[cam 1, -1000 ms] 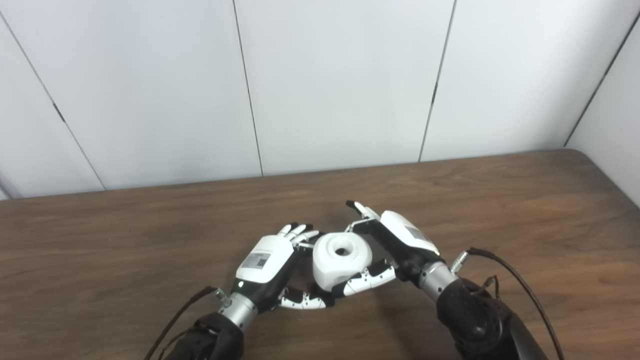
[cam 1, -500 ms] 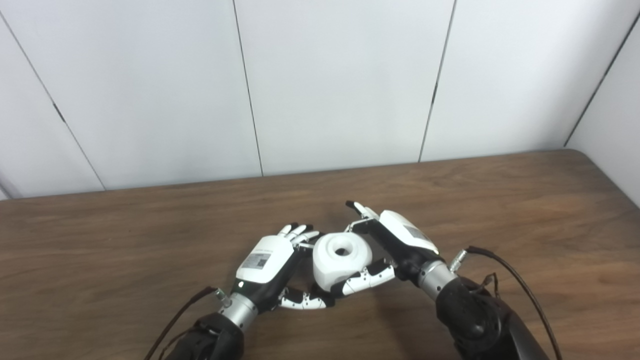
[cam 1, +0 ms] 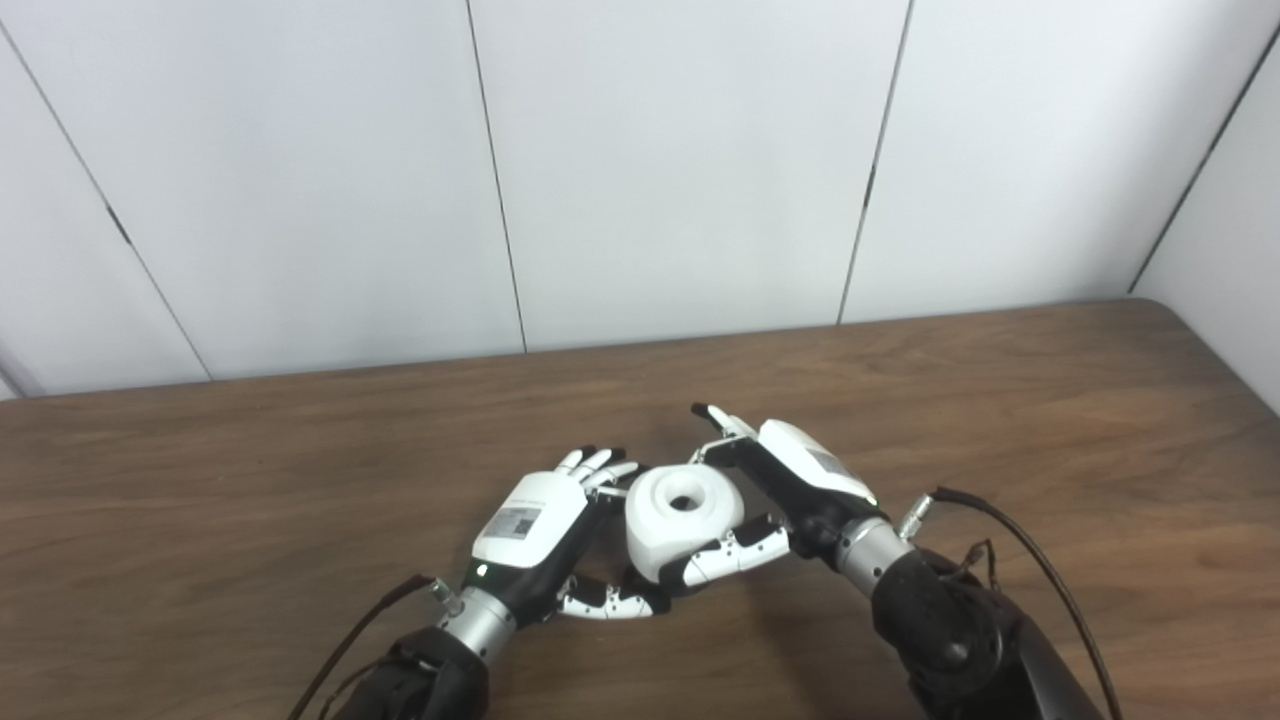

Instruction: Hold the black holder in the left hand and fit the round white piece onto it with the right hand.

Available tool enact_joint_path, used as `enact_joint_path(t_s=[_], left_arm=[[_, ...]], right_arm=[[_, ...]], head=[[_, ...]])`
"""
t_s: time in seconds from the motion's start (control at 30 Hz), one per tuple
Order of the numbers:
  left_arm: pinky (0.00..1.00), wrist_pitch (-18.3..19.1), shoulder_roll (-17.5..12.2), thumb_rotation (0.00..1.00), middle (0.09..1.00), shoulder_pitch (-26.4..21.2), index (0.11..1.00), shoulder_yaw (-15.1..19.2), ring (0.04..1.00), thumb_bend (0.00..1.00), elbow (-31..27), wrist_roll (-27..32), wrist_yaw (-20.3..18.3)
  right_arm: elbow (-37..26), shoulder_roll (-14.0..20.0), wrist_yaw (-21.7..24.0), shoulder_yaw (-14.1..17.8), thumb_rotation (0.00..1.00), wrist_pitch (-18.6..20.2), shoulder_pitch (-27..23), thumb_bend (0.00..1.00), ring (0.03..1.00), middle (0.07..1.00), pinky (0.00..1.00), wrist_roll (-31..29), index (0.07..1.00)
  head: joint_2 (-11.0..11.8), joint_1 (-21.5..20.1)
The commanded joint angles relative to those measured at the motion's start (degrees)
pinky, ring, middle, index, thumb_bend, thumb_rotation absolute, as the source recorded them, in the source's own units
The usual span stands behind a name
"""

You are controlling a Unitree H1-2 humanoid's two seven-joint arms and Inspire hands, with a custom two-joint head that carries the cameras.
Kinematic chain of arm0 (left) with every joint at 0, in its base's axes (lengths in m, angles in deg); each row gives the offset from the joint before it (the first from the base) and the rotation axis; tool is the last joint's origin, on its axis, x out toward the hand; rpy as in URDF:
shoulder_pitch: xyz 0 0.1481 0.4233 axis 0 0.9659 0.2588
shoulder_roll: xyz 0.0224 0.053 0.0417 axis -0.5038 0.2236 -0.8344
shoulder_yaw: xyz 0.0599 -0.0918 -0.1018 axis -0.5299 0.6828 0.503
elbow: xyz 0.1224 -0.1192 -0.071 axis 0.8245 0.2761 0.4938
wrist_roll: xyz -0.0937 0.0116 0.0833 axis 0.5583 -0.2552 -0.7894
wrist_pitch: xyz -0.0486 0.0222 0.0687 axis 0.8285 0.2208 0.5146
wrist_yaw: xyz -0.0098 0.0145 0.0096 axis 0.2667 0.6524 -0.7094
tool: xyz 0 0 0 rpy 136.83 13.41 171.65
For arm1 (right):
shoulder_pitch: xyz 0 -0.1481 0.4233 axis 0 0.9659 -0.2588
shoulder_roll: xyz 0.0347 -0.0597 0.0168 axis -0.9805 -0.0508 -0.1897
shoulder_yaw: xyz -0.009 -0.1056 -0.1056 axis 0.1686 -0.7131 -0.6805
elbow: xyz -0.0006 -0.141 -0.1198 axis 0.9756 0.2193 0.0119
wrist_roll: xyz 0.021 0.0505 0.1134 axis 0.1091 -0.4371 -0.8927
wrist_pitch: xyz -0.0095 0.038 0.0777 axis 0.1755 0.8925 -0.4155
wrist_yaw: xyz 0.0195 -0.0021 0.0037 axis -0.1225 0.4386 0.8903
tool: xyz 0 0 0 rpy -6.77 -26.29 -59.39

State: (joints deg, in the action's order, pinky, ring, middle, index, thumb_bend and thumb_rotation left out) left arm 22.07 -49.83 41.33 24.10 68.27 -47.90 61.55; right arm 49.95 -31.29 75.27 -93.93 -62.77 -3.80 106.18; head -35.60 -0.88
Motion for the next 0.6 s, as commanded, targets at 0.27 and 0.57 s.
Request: enact_joint_path(t_s=[0.27,0.57], left_arm=[[1.0,-1.45,0.8,0.05,0.885,-1.36,0.481,-0.7,0.959,0.52,-0.3,-0.21,0.16],[1.0,-2.02,0.79,0.05,0.88,-1.28,0.481,-0.65,0.951,0.52,0.32,-0.28,1.01]], right_arm=[[-0.85,0.26,1.74,-0.21,0.47,0.22,-0.59,1.0,1.0,1.0,0.9,0.7,1.0],[-0.74,-0.22,1.25,0.19,0.46,0.24,-0.14,1.0,1.0,1.0,0.91,0.39,1.0]], head=[[0.11,-0.07],[0.26,-0.18]])
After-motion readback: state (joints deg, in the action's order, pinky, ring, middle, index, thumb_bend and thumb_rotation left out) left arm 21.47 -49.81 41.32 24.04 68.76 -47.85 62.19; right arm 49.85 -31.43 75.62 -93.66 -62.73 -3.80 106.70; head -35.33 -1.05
